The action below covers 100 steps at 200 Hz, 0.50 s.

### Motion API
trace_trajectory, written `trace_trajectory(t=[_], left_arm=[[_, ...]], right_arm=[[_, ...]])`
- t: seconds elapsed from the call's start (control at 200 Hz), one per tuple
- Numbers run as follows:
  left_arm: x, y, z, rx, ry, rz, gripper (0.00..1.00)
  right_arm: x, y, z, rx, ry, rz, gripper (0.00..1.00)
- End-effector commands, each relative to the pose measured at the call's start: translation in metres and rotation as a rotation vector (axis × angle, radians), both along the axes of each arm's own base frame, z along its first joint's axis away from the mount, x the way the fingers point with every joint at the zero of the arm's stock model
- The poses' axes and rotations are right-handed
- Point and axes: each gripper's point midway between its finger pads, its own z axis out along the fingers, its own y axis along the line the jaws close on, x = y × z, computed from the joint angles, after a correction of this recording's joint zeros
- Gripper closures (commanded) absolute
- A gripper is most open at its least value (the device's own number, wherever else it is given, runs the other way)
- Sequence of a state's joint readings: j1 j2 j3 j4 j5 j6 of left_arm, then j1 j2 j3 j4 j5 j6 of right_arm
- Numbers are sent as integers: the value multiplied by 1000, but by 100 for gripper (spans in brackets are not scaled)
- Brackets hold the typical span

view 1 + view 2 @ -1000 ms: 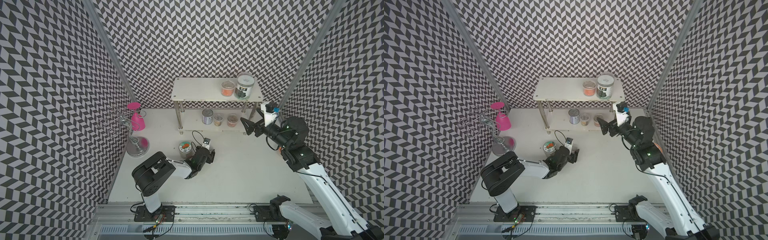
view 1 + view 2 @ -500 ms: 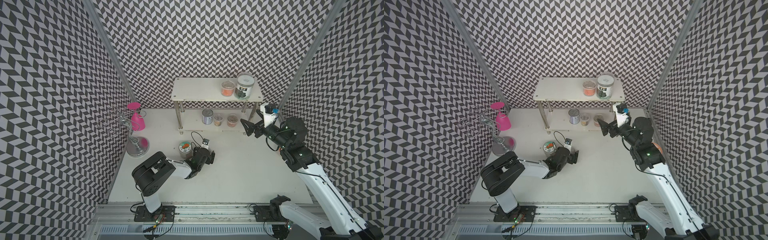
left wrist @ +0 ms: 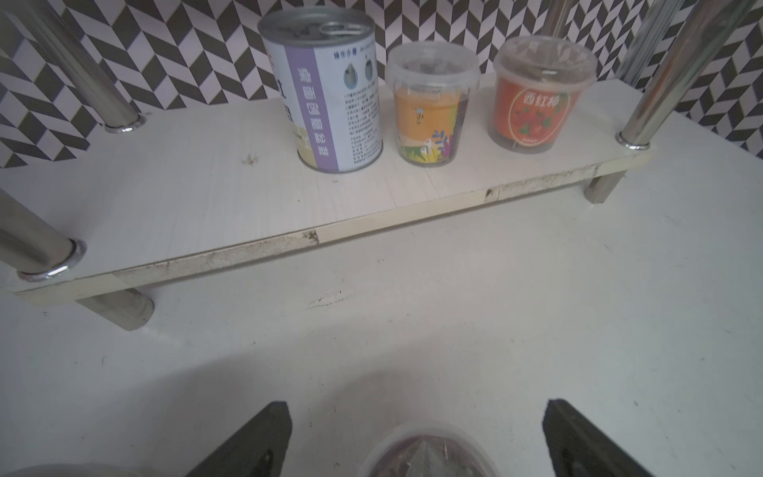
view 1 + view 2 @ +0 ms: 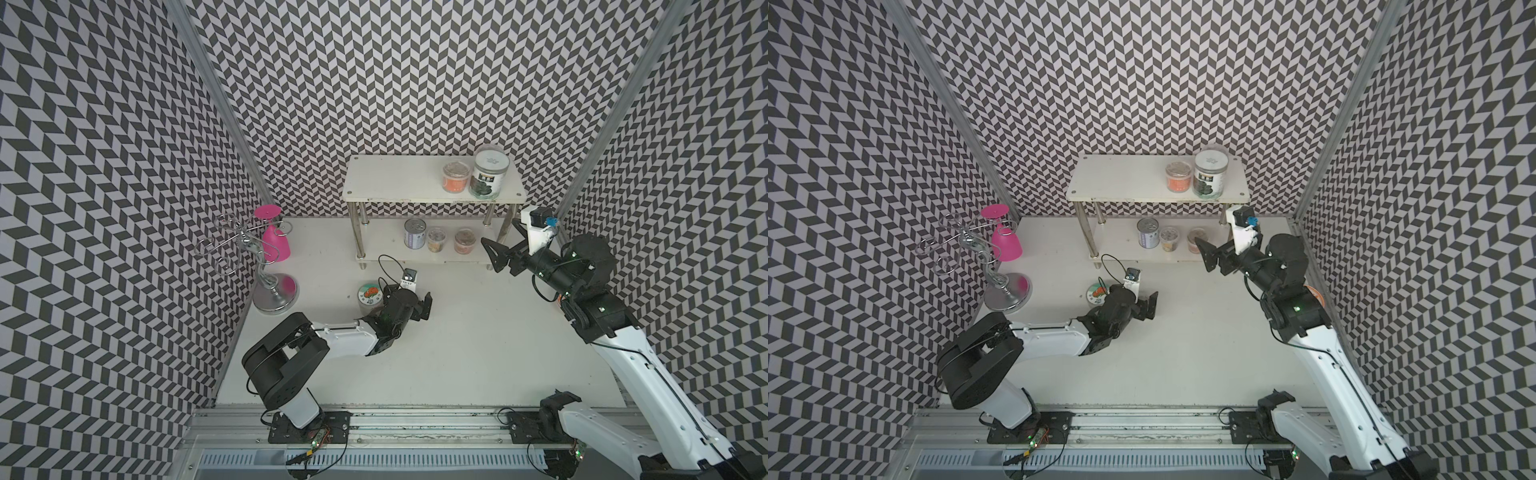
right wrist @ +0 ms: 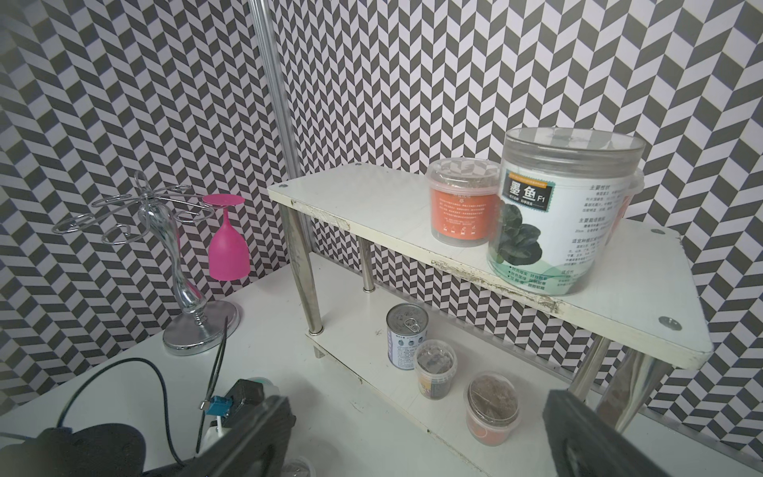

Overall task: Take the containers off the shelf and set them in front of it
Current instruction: 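Place the container at the center of the board, then pick up a container from the shelf.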

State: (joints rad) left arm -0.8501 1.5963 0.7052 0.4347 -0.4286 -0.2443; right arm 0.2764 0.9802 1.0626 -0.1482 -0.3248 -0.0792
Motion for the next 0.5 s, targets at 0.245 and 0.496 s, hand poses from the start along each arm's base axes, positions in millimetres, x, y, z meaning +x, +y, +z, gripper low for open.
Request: trace_trajectory(t=[0.245, 0.496], left_arm=[[-16, 2, 71, -30, -35, -39, 0], [-20, 1, 132, -41, -45, -180, 0]], right_arm=[[1, 10, 22, 88, -26, 62, 0], [14, 36, 46, 137, -2, -5, 0]])
